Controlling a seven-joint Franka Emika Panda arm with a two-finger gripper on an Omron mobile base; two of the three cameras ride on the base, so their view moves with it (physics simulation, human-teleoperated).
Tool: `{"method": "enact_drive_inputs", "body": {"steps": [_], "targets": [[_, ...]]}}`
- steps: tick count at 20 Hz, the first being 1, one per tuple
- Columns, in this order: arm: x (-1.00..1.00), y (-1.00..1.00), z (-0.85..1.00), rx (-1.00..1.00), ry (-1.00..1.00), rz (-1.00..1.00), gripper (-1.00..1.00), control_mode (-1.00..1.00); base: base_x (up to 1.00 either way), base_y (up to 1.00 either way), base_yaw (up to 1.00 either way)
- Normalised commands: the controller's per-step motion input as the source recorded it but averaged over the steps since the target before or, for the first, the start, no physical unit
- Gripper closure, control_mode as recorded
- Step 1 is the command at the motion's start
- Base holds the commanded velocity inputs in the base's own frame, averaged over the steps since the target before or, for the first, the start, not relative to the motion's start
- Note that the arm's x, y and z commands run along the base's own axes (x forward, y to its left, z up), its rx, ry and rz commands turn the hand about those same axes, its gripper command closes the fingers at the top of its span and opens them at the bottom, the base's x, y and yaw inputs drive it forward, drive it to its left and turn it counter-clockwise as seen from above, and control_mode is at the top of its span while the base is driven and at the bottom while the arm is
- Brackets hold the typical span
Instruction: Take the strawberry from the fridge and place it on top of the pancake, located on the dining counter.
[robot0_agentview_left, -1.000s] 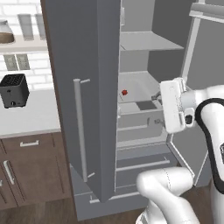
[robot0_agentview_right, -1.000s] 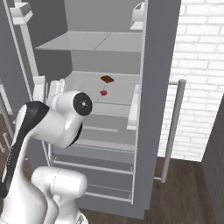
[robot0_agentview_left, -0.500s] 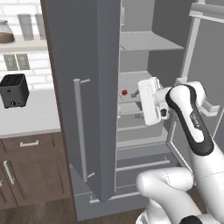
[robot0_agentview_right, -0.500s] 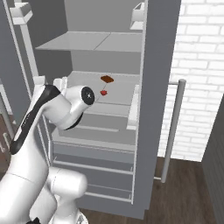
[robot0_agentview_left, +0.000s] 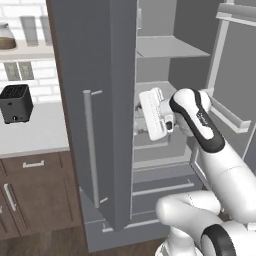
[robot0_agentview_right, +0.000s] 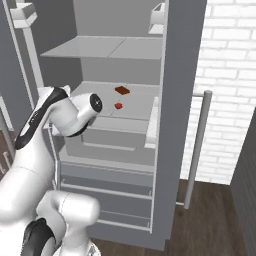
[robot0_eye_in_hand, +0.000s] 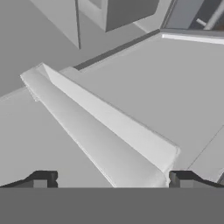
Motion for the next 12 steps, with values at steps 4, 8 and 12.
{"method": "enact_drive_inputs", "body": {"steps": [4,8,12], "targets": [[0.00,0.65,0.00,0.00,0.00,0.01,-1.00,-1.00,0.00,0.00,0.00],[0.00,0.69,-0.04,0.00,0.00,0.01,-1.00,-1.00,0.00,0.00,0.00],[-0.04,0.72,-0.16,0.00,0.04,0.04,-1.00,-1.00,0.00,0.00,0.00]]}}
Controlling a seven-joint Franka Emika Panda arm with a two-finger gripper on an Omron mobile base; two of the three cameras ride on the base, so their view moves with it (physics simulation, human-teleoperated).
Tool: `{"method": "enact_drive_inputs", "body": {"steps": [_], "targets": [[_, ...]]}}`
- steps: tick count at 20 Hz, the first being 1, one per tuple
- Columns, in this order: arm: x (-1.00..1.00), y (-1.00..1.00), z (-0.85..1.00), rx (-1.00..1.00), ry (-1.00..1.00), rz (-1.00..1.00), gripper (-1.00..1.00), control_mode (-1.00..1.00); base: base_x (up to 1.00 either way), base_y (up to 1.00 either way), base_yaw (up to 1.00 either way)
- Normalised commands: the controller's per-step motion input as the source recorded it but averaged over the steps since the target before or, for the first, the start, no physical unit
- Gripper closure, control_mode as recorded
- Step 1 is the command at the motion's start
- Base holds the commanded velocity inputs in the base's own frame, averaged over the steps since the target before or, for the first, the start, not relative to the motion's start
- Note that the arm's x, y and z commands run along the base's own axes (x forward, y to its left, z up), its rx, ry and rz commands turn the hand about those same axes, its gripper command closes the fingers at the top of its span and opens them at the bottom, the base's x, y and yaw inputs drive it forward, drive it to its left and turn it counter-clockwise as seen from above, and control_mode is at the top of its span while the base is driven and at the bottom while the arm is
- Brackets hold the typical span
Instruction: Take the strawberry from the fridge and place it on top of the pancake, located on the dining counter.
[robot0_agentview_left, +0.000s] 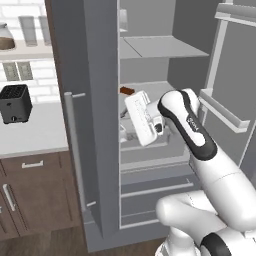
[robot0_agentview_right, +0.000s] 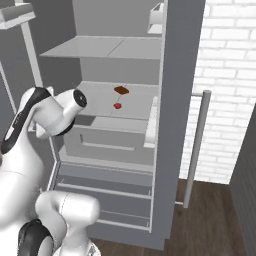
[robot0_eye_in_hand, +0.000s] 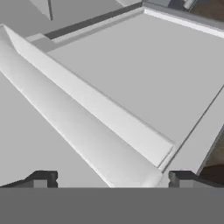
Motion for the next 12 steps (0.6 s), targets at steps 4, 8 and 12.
{"method": "enact_drive_inputs", "body": {"steps": [4,8,12], "targets": [[-0.12,0.63,-0.12,0.00,0.03,0.03,-1.00,-1.00,0.00,0.00,0.00],[-0.08,0.53,-0.05,0.00,0.00,0.00,-1.00,-1.00,0.00,0.00,0.00],[-0.08,0.41,0.00,0.00,0.00,0.00,-1.00,-1.00,0.00,0.00,0.00]]}}
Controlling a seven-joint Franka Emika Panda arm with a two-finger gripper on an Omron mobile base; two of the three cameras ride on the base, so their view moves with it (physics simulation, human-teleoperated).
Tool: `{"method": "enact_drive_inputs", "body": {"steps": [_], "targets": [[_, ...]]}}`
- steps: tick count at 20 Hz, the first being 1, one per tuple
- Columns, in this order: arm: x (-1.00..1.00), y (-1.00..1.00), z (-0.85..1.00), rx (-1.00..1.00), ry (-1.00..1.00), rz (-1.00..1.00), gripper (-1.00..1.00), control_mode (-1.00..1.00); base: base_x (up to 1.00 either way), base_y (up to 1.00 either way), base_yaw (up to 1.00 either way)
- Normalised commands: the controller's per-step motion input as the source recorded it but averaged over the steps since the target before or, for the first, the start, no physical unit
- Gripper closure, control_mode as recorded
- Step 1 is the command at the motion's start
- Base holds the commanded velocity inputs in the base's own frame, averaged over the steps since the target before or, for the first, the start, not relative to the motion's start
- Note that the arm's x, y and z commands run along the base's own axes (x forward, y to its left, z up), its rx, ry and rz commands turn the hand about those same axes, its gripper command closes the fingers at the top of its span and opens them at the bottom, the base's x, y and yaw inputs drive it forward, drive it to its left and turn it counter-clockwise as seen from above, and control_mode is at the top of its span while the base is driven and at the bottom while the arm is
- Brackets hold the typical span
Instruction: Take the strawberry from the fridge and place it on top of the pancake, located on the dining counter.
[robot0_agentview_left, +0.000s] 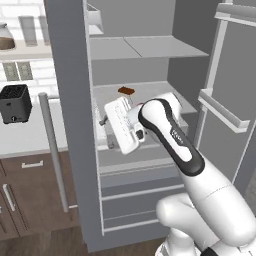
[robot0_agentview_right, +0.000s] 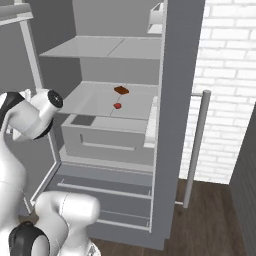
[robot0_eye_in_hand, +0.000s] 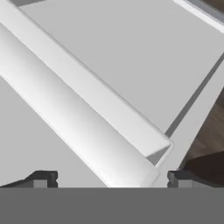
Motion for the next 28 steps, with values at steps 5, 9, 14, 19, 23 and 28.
{"method": "enact_drive_inputs", "body": {"steps": [5,9,14,19,23,28], "targets": [[-0.03,0.43,0.00,0.00,0.00,0.00,-1.00,-1.00,0.00,0.00,0.00],[0.00,0.40,0.00,0.00,0.00,0.00,-1.00,-1.00,0.00,0.00,0.00],[-0.12,0.00,0.00,0.00,0.00,0.00,-1.00,-1.00,0.00,0.00,0.00],[-0.05,-0.57,0.02,0.00,0.00,-0.01,-1.00,-1.00,0.00,0.00,0.00],[-0.06,-0.92,0.01,0.01,-0.02,0.00,-1.00,-1.00,0.00,0.00,0.00],[0.31,-0.88,-0.01,-0.27,0.00,0.02,-1.00,-1.00,0.00,0.00,0.00]]}}
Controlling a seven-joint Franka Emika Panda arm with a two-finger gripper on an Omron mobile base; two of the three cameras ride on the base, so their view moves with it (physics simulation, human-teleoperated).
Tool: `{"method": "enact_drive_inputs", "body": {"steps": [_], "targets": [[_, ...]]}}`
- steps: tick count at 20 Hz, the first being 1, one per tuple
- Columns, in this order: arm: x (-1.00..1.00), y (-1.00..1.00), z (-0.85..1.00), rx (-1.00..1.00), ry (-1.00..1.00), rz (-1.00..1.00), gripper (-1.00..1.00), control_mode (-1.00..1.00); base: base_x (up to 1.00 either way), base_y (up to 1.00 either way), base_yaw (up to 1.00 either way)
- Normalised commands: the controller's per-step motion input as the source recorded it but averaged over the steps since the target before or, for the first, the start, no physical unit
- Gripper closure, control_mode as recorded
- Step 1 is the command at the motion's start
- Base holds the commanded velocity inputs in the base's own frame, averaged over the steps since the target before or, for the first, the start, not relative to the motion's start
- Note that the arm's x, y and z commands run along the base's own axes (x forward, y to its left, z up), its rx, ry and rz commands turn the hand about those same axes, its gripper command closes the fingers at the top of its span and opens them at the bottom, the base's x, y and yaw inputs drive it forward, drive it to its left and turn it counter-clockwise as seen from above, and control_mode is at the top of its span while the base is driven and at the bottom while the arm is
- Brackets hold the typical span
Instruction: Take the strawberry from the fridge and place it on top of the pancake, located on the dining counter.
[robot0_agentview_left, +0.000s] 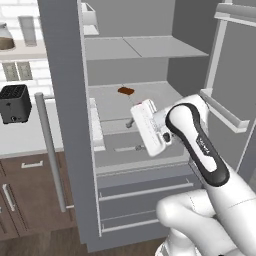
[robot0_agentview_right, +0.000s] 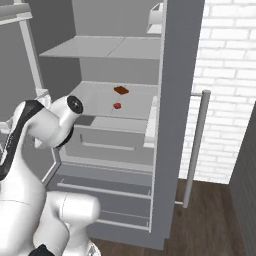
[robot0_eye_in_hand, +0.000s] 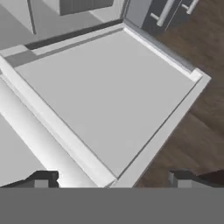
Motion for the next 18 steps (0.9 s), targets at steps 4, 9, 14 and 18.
{"method": "enact_drive_inputs", "body": {"steps": [4,9,14,18], "targets": [[0.04,-0.77,-0.19,-0.51,-0.16,0.18,-1.00,-1.00,0.00,0.00,0.00],[-0.04,-0.64,-0.39,-0.79,-0.06,0.25,-1.00,-1.00,0.00,0.00,0.00],[-0.32,-0.82,-0.17,-0.77,-0.08,0.35,-1.00,-1.00,0.00,0.00,0.00],[-0.62,-0.41,0.36,-0.32,-0.19,0.47,-1.00,-1.00,0.00,0.00,0.00]]}}
